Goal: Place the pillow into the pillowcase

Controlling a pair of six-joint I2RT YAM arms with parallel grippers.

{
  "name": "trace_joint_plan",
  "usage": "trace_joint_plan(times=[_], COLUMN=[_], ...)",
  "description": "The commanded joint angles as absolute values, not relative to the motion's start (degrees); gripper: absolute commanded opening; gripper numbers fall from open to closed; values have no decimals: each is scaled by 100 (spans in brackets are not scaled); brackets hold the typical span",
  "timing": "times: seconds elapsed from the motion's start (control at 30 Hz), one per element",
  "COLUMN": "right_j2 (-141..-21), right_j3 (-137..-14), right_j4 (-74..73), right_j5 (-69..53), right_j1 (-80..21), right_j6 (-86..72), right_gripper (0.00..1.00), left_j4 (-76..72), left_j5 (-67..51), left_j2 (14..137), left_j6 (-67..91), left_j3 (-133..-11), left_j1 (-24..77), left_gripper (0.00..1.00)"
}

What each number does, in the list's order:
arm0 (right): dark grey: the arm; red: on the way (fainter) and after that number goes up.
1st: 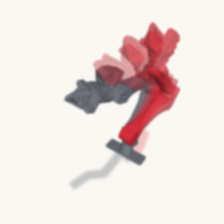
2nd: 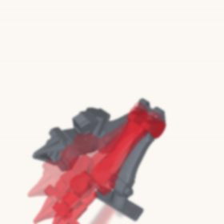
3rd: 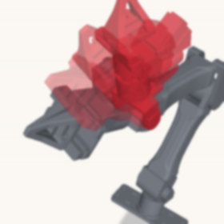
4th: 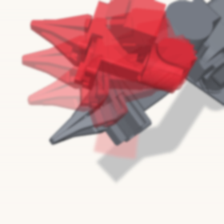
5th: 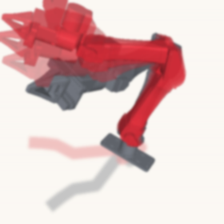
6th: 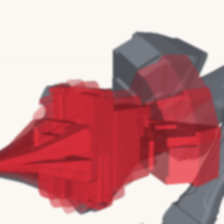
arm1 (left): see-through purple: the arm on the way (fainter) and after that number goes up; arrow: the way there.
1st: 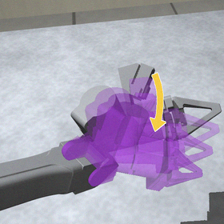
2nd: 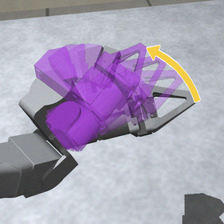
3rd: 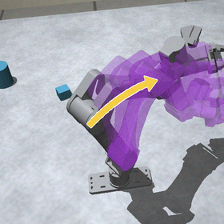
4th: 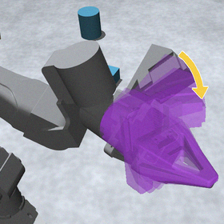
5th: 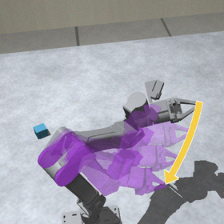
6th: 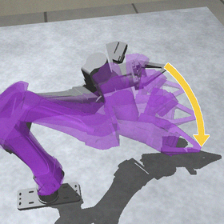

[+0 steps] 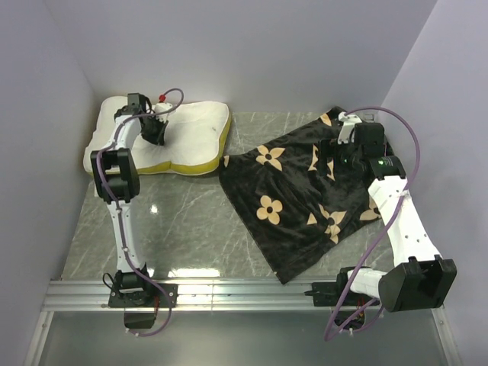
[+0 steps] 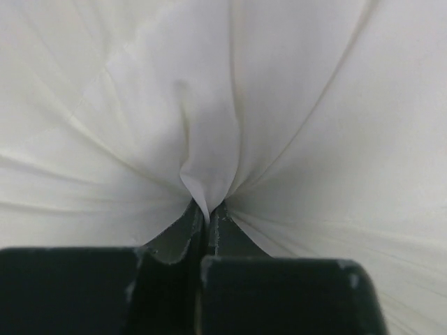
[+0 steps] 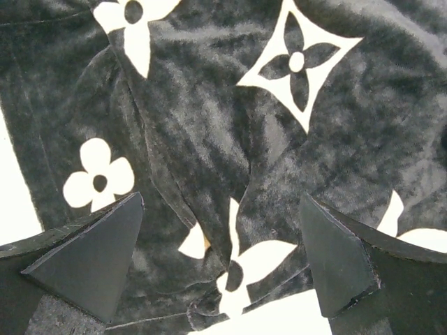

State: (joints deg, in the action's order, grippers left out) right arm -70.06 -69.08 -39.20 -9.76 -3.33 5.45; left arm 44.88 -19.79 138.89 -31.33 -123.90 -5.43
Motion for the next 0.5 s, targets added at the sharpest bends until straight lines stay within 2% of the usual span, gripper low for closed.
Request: trace_joint_plan(times=[0.0, 0.23, 0.37, 0.47], right_j2=[-6882, -6741, -6636, -6566], right_j3=[-7093, -6979, -6935, -6856], right_j4=[-3903, -3779, -3700, -3639], right_j5=[-1019, -1265, -1362, -1424], right_j1=[-325, -325, -316, -316], right_j6=[606, 527, 510, 501], right_gripper=[100, 100, 100, 100], left_j4=[4440, 4262, 4938, 4906], left_j5=[-1363, -19, 790, 1291], left_j2=[13405, 11736, 11207, 10462], left_j6=[-2709, 574, 1633, 2285], left_j3=[-11392, -11136, -10926, -9970], left_j1=[-580, -589, -598, -580], left_gripper=[0, 0, 0, 0])
